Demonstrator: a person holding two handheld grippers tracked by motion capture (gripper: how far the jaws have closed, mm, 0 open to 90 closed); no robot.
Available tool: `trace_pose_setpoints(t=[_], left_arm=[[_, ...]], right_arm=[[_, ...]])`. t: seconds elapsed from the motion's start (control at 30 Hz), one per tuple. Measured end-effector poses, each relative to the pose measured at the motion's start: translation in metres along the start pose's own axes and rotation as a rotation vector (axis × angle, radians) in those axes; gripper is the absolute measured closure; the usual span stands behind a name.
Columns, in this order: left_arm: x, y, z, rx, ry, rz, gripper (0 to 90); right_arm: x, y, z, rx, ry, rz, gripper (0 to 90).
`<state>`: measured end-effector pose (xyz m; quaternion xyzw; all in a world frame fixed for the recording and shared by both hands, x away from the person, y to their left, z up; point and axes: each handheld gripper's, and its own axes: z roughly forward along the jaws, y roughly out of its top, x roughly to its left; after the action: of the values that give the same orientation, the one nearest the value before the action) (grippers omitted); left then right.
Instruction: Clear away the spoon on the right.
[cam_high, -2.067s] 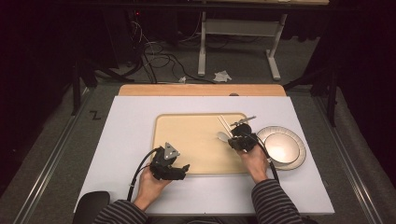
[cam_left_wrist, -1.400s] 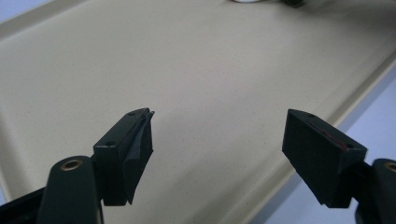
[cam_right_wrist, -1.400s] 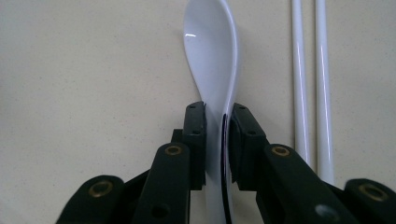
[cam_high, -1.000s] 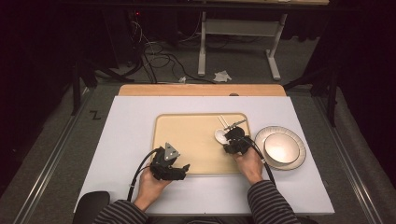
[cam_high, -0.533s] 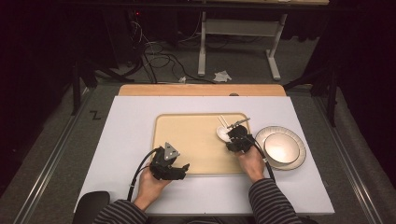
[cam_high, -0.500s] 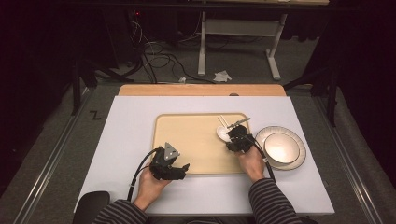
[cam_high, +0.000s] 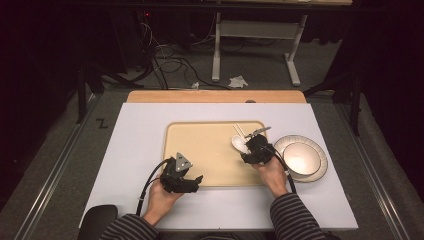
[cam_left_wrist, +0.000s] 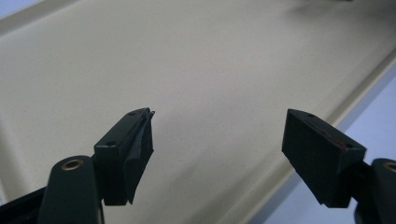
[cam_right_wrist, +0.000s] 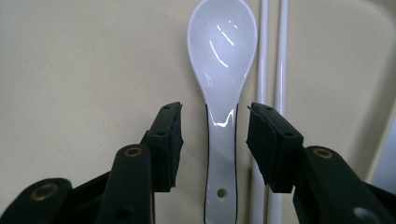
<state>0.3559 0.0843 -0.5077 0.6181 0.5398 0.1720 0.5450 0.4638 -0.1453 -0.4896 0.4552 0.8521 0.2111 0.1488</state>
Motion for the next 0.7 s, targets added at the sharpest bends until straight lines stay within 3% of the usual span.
trace_pose_setpoints(t=[0.27, 0.7], left_arm=[[0.000, 0.000, -0.001, -0.001, -0.001, 0.002, 25.1], [-0.001, 0.000, -0.001, 0.002, -0.008, 0.000, 22.8]], right_arm=[[-0.001, -0.001, -0.002, 0.001, 0.023, -0.020, 55.4], [-0.004, -0.013, -0.030, -0.058, 0.048, -0.042, 53.9]])
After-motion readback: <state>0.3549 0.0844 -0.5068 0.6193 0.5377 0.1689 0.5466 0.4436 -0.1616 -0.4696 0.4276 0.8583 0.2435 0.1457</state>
